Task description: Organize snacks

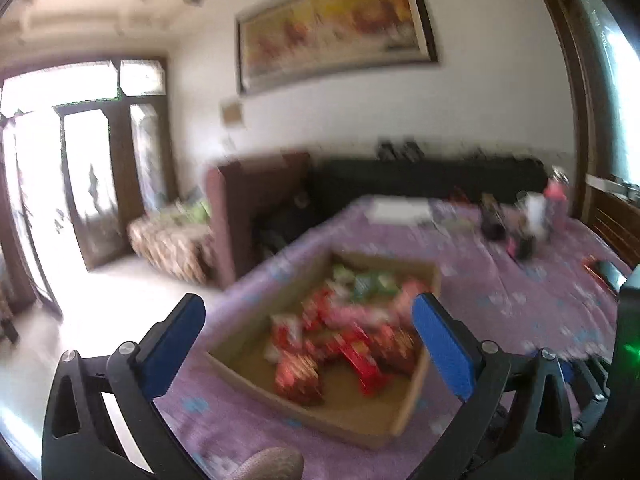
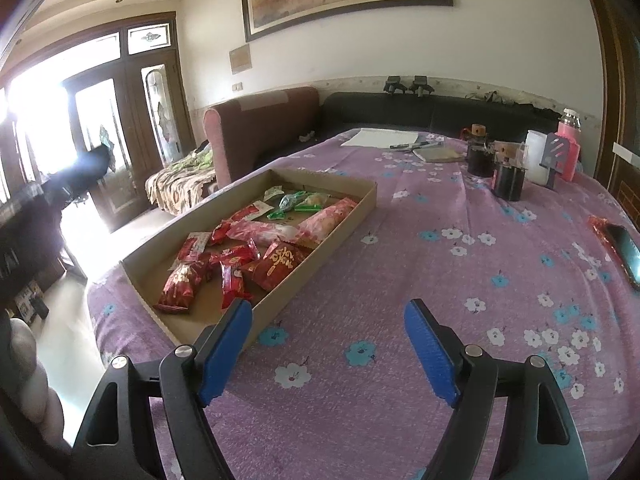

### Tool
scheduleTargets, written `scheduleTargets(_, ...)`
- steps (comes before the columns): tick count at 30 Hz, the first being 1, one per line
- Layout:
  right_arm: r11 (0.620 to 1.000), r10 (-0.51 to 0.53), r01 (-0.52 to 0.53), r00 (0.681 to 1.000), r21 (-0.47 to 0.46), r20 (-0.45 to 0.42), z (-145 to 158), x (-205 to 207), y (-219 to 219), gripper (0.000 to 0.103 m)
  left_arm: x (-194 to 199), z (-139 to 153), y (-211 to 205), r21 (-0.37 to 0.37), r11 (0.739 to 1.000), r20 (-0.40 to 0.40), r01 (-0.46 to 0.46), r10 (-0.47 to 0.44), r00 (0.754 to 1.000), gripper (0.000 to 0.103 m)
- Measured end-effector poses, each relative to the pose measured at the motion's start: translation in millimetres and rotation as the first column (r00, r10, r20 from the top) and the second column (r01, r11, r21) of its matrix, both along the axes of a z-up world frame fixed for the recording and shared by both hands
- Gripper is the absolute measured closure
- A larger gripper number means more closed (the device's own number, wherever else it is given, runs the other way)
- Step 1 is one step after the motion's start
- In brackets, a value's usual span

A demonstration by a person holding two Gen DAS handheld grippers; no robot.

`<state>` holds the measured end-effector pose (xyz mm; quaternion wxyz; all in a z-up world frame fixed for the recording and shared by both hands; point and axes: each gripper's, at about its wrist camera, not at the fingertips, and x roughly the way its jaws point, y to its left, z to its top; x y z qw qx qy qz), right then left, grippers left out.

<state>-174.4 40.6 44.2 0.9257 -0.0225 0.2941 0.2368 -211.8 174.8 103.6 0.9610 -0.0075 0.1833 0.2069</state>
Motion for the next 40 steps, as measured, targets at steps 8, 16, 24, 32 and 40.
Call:
scheduleTargets(8,1.000,0.007,-0.007,1.000,-0.031,-0.028,-5.6,5.6,4.7,0.022,33.7,-34.2,31.1,-0.281,0.960,-0.235,0.000,-0.069,0.969,0.000)
scheduleTargets(16,0.997,0.019,-0.022,0.999,-0.072,-0.045,-8.1,9.8,16.7,0.021,39.9,-53.7,35.4,-0.331,0.944,-0.298,-0.018,-0.086,0.951,0.000)
scheduleTargets(24,0.993,0.047,-0.053,0.998,-0.108,-0.052,-9.6,11.0,34.9,0.021,44.7,-62.7,46.6,-0.376,0.926,-0.321,-0.025,-0.105,0.941,0.000)
scheduleTargets(32,0.988,0.069,-0.076,0.996,-0.131,-0.058,-13.0,11.8,47.1,0.021,42.4,-66.9,58.3,-0.400,0.915,-0.324,-0.043,-0.098,0.941,0.000)
scheduleTargets(40,0.988,0.079,-0.086,0.995,-0.131,-0.057,-12.0,8.7,46.8,0.021,40.3,-64.3,58.4,-0.395,0.917,-0.332,-0.049,-0.093,0.939,0.000)
